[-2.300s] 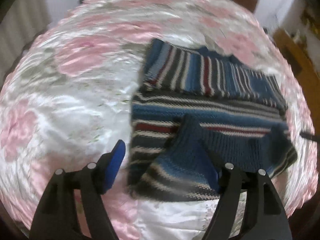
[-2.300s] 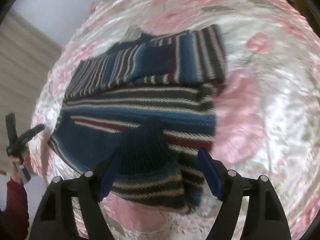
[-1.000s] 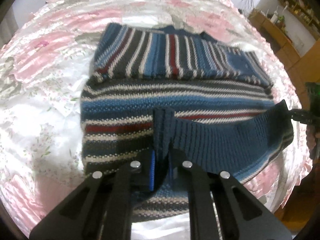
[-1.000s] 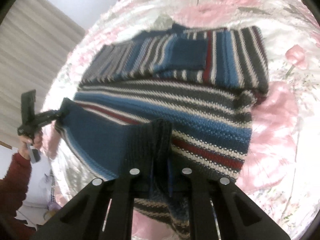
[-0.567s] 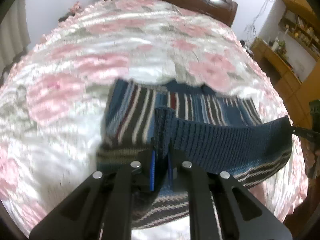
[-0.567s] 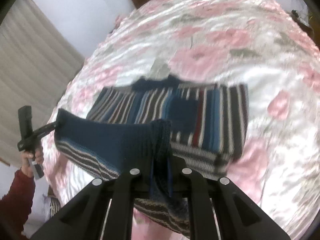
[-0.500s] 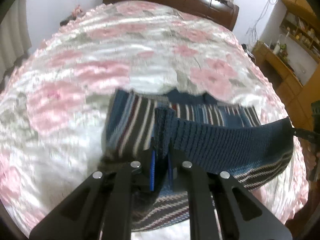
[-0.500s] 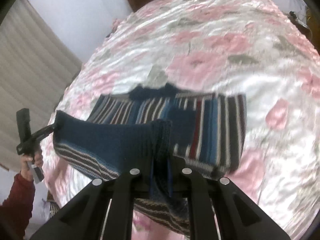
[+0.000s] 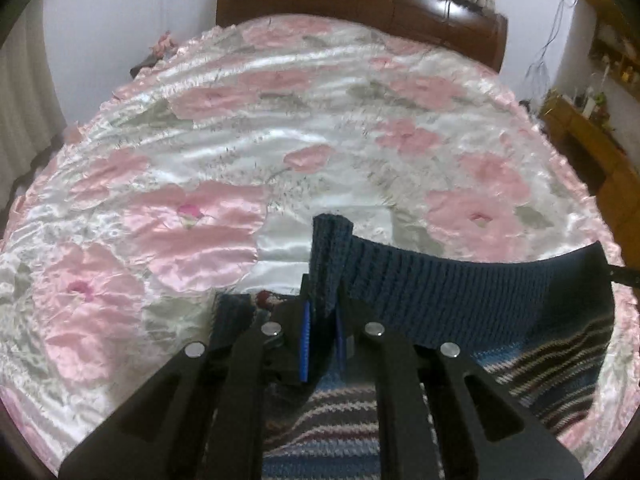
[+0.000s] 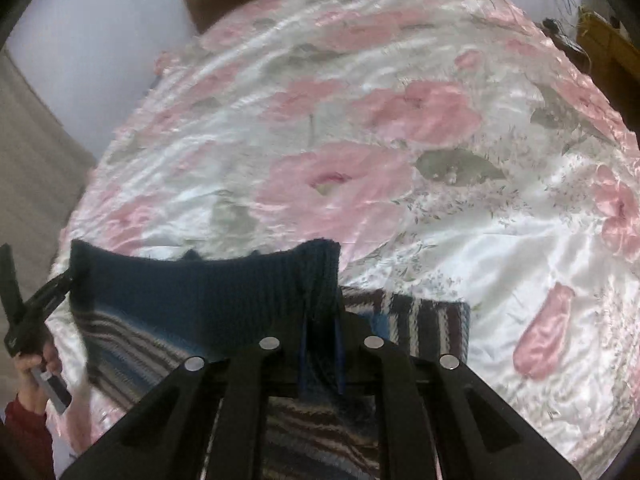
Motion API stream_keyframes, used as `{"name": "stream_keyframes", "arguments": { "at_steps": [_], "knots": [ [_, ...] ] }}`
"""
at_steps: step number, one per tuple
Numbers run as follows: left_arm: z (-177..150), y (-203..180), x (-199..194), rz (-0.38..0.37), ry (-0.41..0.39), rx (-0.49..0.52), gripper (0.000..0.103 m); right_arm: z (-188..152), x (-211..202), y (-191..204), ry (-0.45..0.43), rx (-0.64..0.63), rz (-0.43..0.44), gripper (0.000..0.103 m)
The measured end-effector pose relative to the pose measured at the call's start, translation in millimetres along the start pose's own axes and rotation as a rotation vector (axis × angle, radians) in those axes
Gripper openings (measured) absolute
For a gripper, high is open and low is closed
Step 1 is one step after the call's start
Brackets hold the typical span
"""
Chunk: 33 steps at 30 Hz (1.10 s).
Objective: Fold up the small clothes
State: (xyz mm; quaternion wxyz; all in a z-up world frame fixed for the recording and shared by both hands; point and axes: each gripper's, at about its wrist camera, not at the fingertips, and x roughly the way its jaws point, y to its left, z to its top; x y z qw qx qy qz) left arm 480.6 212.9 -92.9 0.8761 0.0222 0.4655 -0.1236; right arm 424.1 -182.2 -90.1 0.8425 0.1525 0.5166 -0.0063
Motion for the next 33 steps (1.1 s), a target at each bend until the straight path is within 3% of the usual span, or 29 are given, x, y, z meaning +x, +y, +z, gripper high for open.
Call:
{"name": "stream_keyframes", "arguments": {
  "at_steps": [6,10,16,19,22,24,27,31,33],
  "knots": [
    [-13.3,-2.0,52.3,0.035,0.075,0.011,0.009,-4.0,60.2,-10.4,0.067,0.011,-0.087,0.011],
    [-23.1,3.8,75.4,0.051,0.116,0.015,0.013,-11.9,79.4,-20.0,0.093,0.037,-0.106,0.012],
    [-36.7,14.2,88.5,0.052,0.136,-0.005,0.021,-21.7,89.3,-29.6,0.104,0.067,-0.131,0.025],
    [-36.1,16.6,79.0,0.053,0.129,-0.019,0.028,-22.8,80.2,-34.4,0.097,0.08,-0.124,0.037],
    [-38.1,23.2,54.1,0.033,0.102,-0.037,0.035,-29.1,57.6,-41.7,0.084,0.098,-0.097,0.041],
    [-43.6,26.3,36.6,0.061,0.081,-0.021,0.043,-35.8,39.9,-43.6,0.074,0.086,-0.073,0.045],
    [-67.1,30.0,1.6,0.068,0.08,0.006,0.048,-67.5,-1.0,-44.9,0.073,0.009,-0.051,0.052],
    [-121.0,38.0,-46.3,-0.026,0.079,-0.046,0.054,-126.7,-36.2,-55.2,0.109,-0.025,-0.006,0.055],
    [-142.3,35.0,-55.8,-0.035,0.1,-0.036,0.054,-154.9,-39.2,-61.4,0.15,-0.019,0.031,0.055]
  ]
}}
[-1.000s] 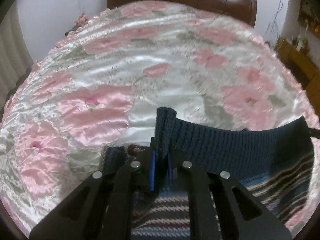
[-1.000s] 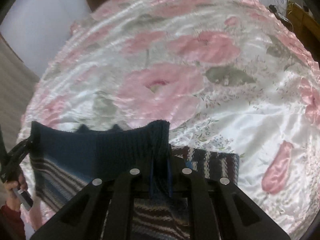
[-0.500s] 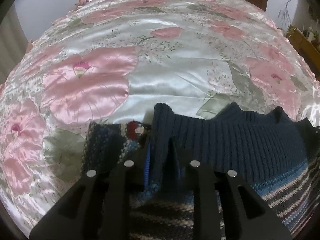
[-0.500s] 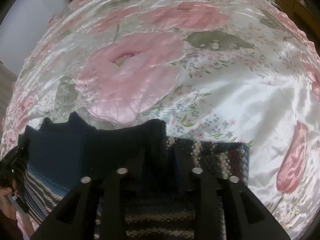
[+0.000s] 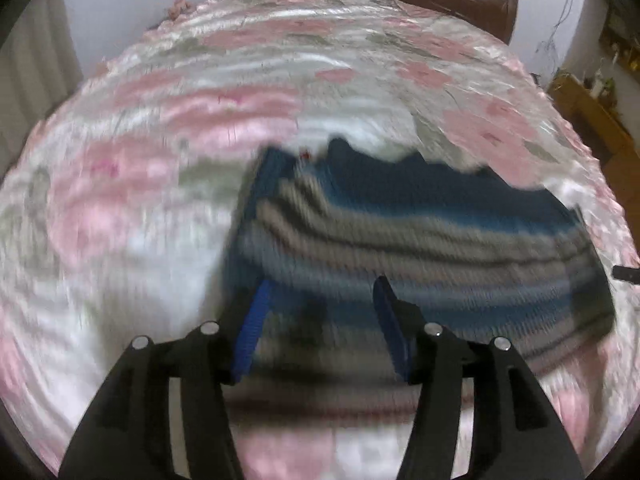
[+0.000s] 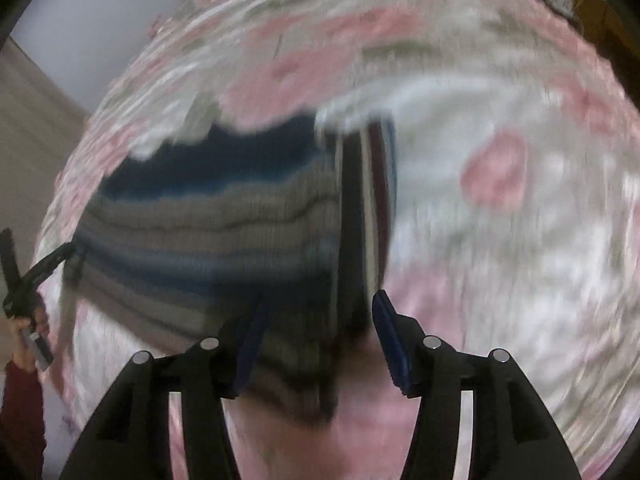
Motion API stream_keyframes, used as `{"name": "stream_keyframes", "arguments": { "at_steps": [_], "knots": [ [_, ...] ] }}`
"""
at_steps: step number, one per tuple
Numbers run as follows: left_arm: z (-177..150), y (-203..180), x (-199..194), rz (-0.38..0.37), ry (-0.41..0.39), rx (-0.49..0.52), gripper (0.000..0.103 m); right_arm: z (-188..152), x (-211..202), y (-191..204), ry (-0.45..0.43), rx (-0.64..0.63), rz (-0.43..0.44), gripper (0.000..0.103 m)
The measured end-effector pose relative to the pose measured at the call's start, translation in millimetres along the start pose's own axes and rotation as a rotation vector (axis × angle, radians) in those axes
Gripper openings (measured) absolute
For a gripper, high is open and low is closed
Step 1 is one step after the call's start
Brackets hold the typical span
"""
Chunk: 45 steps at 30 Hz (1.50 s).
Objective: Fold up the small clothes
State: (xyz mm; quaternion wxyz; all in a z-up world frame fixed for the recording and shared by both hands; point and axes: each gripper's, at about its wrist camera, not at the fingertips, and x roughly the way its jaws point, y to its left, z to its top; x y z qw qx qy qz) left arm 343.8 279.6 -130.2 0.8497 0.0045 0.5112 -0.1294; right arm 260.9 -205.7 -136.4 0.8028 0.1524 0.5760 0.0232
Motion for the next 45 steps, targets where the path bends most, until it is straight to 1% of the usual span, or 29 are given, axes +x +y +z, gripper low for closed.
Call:
{"name": "stream_keyframes", "arguments": {
  "at_steps": [2,4,6,7,9,11,13,16,17,18,20,21,24,25,27,28,30,31,32,33,34,36,38,39,41,42,43,45],
  "knots": [
    [-19.1,-8.2,-1.9,0.022,0.016,0.034,0.054,-21.2,4.2,-2.5,0.025,0.0,0.011,0.055],
    [-28.3,-14.6,0.5,0.018,0.035,0.052,0.054,-35.1,8.8,-1.0,0.031,-0.011,0.027,0.053],
    [-34.0,-15.4,4.1,0.013,0.049,0.027,0.055,-41.7,17.4,0.7,0.041,0.01,0.067,0.044],
    [-35.0,-14.7,6.1,0.009,0.054,0.017,0.055,-43.9,22.8,2.9,0.061,0.015,0.07,0.039],
    [-37.5,-13.1,9.0,0.015,0.064,-0.001,0.056,-46.2,29.9,9.0,0.081,-0.003,0.023,0.035],
    [-37.7,-12.2,11.4,0.015,0.075,-0.007,0.056,-45.0,26.2,12.9,0.086,-0.011,0.021,0.022],
    [-36.5,-13.2,12.4,0.023,0.087,0.007,0.056,-42.3,15.7,13.0,0.077,-0.011,0.037,0.014],
    [-33.5,-11.8,14.2,0.016,0.092,0.001,0.056,-38.0,-1.7,9.7,0.051,-0.011,0.045,0.012],
    [-34.2,-11.1,16.2,0.012,0.096,-0.008,0.057,-38.4,-1.9,9.2,0.055,-0.008,0.042,0.012],
    [-35.8,-8.2,21.0,0.011,0.105,-0.023,0.057,-40.0,4.0,8.2,0.078,0.0,0.025,0.012],
    [-39.4,-7.3,27.3,0.015,0.111,-0.027,0.057,-46.4,24.2,7.2,0.129,0.005,-0.006,0.012],
    [-41.2,-7.5,29.2,0.019,0.109,-0.024,0.057,-49.5,31.0,6.3,0.141,0.01,-0.013,0.012],
    [-43.1,-10.8,26.9,0.03,0.095,-0.003,0.058,-49.2,36.3,8.4,0.139,0.001,-0.014,0.014],
    [-42.0,-11.2,23.1,0.027,0.096,-0.005,0.058,-48.3,33.5,9.3,0.138,0.0,-0.006,0.017],
    [-38.2,-12.5,8.3,-0.001,0.07,-0.022,0.058,-43.2,19.1,7.6,0.126,0.01,0.006,0.021],
    [-34.8,-14.6,-0.5,-0.022,0.048,-0.026,0.058,-40.5,11.1,7.8,0.104,0.007,0.005,0.025],
    [-27.1,-21.0,-14.3,-0.052,0.003,-0.025,0.06,-26.2,-12.5,9.8,0.032,-0.006,0.001,0.03],
    [-19.2,-27.6,-19.2,-0.058,-0.008,-0.02,0.066,-18.0,-18.8,10.7,0.006,-0.008,0.005,0.036],
    [-10.5,-35.5,-18.0,-0.047,0.011,-0.01,0.07,-6.9,-24.3,12.0,-0.02,-0.01,0.002,0.04],
    [-4.0,-42.0,-14.5,-0.037,0.035,0.0,0.071,2.0,-24.9,11.9,-0.031,-0.011,-0.002,0.041],
    [6.0,-50.9,-7.2,-0.035,0.063,0.004,0.071,18.3,-20.7,14.7,-0.028,-0.013,-0.004,0.042],
    [22.4,-63.5,6.9,-0.055,0.073,-0.014,0.071,38.4,-9.3,16.6,-0.016,-0.011,-0.004,0.042],
    [34.4,-70.8,21.8,-0.06,0.095,-0.024,0.071,60.8,9.7,16.6,0.005,0.003,-0.006,0.042],
    [40.7,-76.0,30.7,-0.079,0.101,-0.03,0.071,69.4,19.2,17.3,0.014,0.005,-0.015,0.042],
    [43.0,-81.8,39.9,-0.115,0.098,-0.03,0.073,78.3,33.3,17.8,0.026,0.0,-0.025,0.044],
    [44.1,-86.4,45.7,-0.119,0.09,-0.014,0.075,80.7,38.5,16.2,0.031,-0.004,-0.028,0.045],
    [42.3,-90.3,49.1,-0.11,0.084,-0.002,0.076,84.7,45.8,15.8,0.037,-0.008,-0.042,0.048],
    [38.8,-94.8,57.7,-0.08,0.073,0.019,0.076,90.0,56.9,11.9,0.051,-0.01,-0.062,0.049]
  ]
}}
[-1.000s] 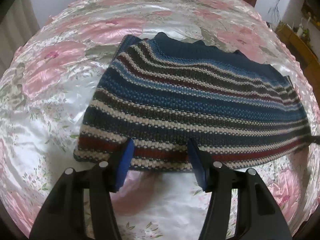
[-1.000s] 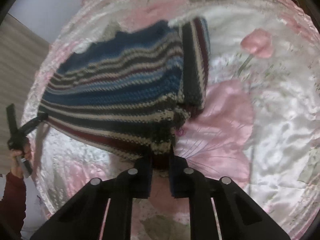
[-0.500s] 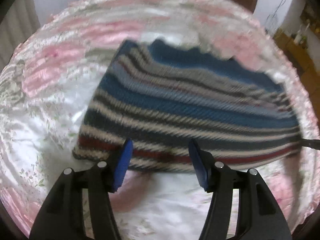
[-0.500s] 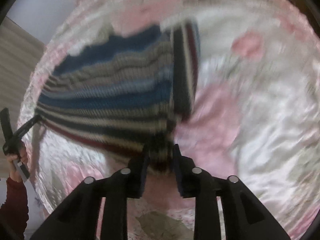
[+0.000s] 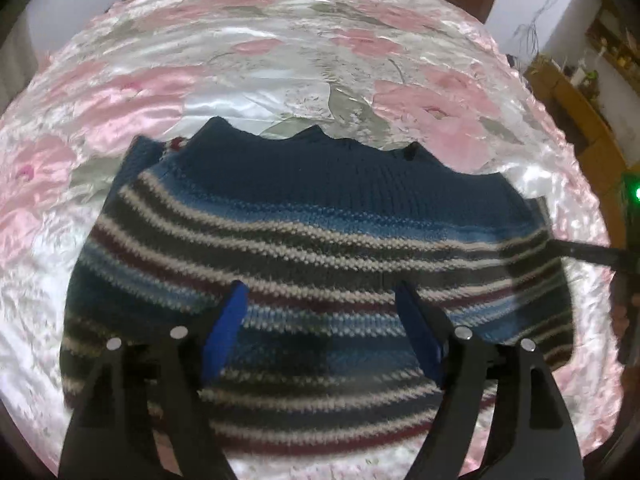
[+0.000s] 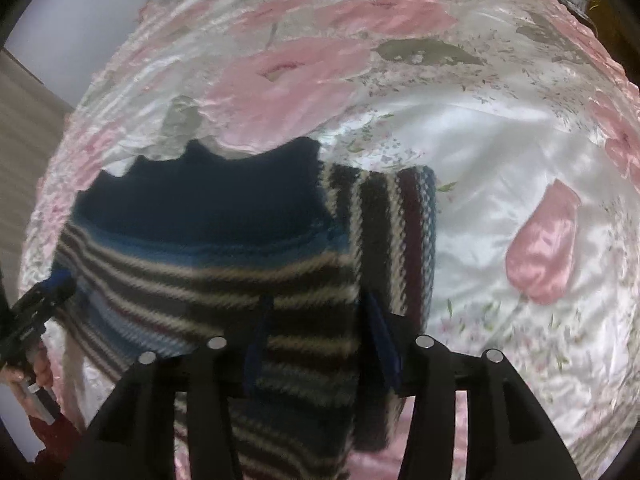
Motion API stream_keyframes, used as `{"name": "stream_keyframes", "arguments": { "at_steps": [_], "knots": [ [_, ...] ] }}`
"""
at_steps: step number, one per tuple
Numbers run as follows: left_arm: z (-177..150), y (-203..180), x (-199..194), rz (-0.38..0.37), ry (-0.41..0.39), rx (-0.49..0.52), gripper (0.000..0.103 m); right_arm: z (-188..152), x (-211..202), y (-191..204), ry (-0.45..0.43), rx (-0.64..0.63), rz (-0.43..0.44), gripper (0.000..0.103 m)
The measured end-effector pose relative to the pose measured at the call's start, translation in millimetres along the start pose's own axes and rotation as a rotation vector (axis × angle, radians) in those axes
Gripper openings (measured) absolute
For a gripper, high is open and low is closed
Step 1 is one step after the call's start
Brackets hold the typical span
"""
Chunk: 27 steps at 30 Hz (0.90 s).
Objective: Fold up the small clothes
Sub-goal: 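Grasp one side edge of the sweater with the right tool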
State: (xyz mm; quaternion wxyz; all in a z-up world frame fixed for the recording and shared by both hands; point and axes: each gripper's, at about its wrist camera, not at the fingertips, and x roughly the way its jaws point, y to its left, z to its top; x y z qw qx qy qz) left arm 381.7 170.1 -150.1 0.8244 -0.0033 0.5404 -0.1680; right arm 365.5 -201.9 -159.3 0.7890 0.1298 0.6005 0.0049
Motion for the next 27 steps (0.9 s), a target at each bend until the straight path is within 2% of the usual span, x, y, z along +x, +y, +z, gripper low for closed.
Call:
{"name": "stream_keyframes", "arguments": {
  "at_steps": [4,6,8,11,17,19,21,27],
  "knots": [
    [-5.8,1.9,10.3,-0.046,-0.009,-0.011,0.076,2.4,9.0,-1.0,0.006,-0.006,0.023,0.049],
    [-6.7,3.1,10.4,-0.032,-0.028,-0.003,0.076,3.9,11.2,3.0,0.002,-0.027,0.028,0.043],
    [-8.4,4.3,11.3,-0.033,-0.038,0.003,0.076,5.5,13.4,6.0,-0.002,-0.036,0.018,0.022],
    [-11.2,8.7,15.9,-0.056,-0.036,-0.007,0.076,5.8,12.7,6.8,-0.012,-0.035,0.022,0.014],
    [-16.3,9.5,19.7,-0.037,-0.056,0.017,0.076,3.9,-8.5,-15.1,-0.087,0.042,0.033,0.012],
    [-17.4,8.8,19.7,-0.035,-0.062,0.023,0.076,3.0,-2.4,-24.5,-0.077,0.08,0.045,0.012],
    [-18.4,7.2,20.7,-0.029,-0.064,0.034,0.076,1.1,15.8,-25.7,-0.043,0.083,0.01,0.012],
    [-20.5,6.3,20.8,-0.031,-0.074,0.047,0.078,1.0,25.5,-26.6,-0.049,0.104,0.005,0.013]
  ]
}}
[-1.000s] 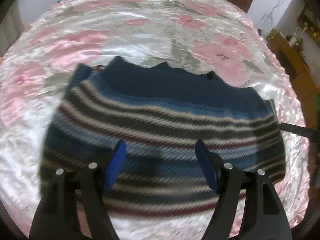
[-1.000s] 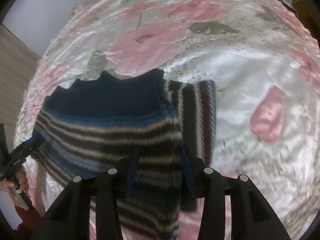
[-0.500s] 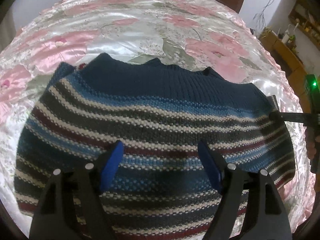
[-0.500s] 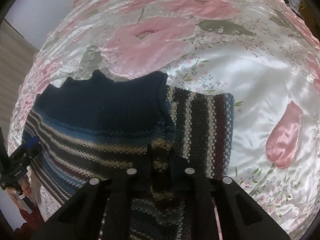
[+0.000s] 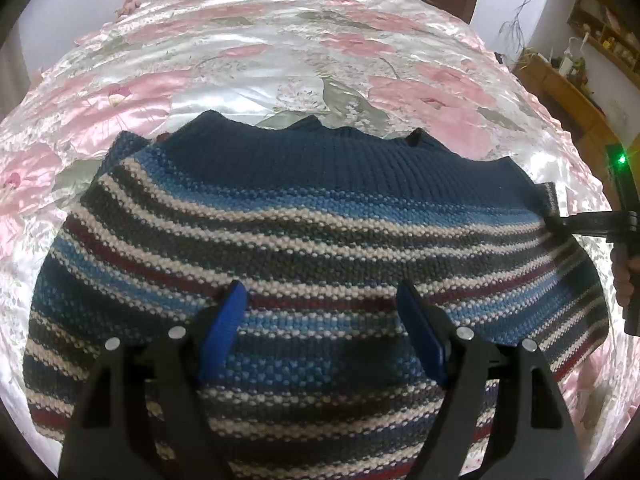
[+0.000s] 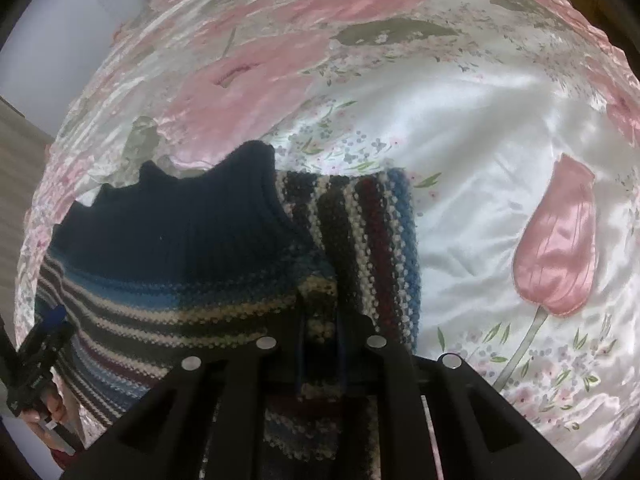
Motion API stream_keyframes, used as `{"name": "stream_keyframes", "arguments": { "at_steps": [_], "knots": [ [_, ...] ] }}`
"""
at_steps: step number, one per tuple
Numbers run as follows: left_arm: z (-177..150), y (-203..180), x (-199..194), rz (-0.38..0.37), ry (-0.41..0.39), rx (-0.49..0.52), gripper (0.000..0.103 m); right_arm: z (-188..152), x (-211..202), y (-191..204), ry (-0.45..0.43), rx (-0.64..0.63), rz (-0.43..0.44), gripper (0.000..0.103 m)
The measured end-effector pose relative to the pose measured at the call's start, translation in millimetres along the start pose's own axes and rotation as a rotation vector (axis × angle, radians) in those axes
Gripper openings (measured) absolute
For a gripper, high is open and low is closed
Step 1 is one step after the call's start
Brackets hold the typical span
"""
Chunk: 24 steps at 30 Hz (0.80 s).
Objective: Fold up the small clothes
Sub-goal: 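Grasp one side edge of the sweater with the right tool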
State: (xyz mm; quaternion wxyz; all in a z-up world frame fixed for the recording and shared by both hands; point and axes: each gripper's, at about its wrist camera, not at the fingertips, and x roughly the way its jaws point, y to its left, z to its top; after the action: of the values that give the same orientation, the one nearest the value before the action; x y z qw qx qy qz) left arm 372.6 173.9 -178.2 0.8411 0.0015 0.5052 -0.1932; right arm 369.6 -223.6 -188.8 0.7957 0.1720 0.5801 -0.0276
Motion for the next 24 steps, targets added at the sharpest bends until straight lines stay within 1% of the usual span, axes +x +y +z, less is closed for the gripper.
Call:
{"name": "stream_keyframes", "arguments": {
  "at_steps": [3,4,5,6,7,8,11,14,15,16,17,18,20,22,24],
  "knots": [
    [-1.0,0.1,0.3,-0.002,0.0,0.003,0.079,-2.1,-7.8,-1.6,-0.004,0.013,0.019,0.019],
    [-1.4,0.0,0.5,-0.003,0.0,0.004,0.08,-5.3,-12.7,-2.0,-0.003,0.027,0.032,0.027],
    [-1.9,0.1,0.7,-0.004,0.0,0.004,0.08,-9.3,-17.6,-1.4,-0.002,0.032,0.038,0.032],
    [-2.2,0.3,1.1,-0.006,0.0,0.005,0.081,-15.7,-23.6,0.1,-0.003,0.024,0.036,0.033],
    [-3.0,0.3,0.9,-0.008,0.0,0.006,0.081,-22.4,-28.8,2.1,-0.001,0.008,0.031,0.036],
    [-3.5,0.6,0.9,-0.01,0.0,0.006,0.081,-28.6,-32.3,4.2,0.004,-0.006,0.027,0.039],
    [-4.8,0.9,0.2,-0.011,0.002,0.007,0.081,-54.6,-46.4,4.4,0.011,-0.023,0.017,0.039],
    [-6.4,-0.2,-1.0,-0.01,0.002,0.008,0.083,-73.9,-61.6,6.4,-0.002,-0.049,0.012,0.039],
    [-7.0,-0.8,-1.1,-0.009,0.002,0.01,0.083,-77.9,-64.2,7.5,-0.001,-0.057,-0.002,0.038],
    [-7.5,-1.4,-1.1,-0.008,0.003,0.013,0.084,-80.6,-65.0,8.3,-0.001,-0.064,-0.014,0.033],
    [-7.9,-1.8,-1.0,-0.006,0.003,0.015,0.084,-81.5,-63.2,10.3,0.002,-0.077,-0.029,0.025],
    [-8.1,-2.0,-1.0,-0.005,0.004,0.017,0.084,-83.1,-62.2,11.9,0.002,-0.094,-0.053,0.023],
    [-8.9,-1.6,-0.7,-0.006,0.005,0.018,0.084,-84.2,-60.7,11.5,0.001,-0.093,-0.06,0.017],
    [-9.4,-0.8,-0.4,-0.009,0.006,0.017,0.085,-85.6,-58.3,8.0,0.006,-0.085,-0.074,0.014],
    [-9.7,-0.7,0.6,-0.008,0.009,0.019,0.085,-89.4,-49.6,0.2,0.022,-0.061,-0.078,0.013]
  ]
}}
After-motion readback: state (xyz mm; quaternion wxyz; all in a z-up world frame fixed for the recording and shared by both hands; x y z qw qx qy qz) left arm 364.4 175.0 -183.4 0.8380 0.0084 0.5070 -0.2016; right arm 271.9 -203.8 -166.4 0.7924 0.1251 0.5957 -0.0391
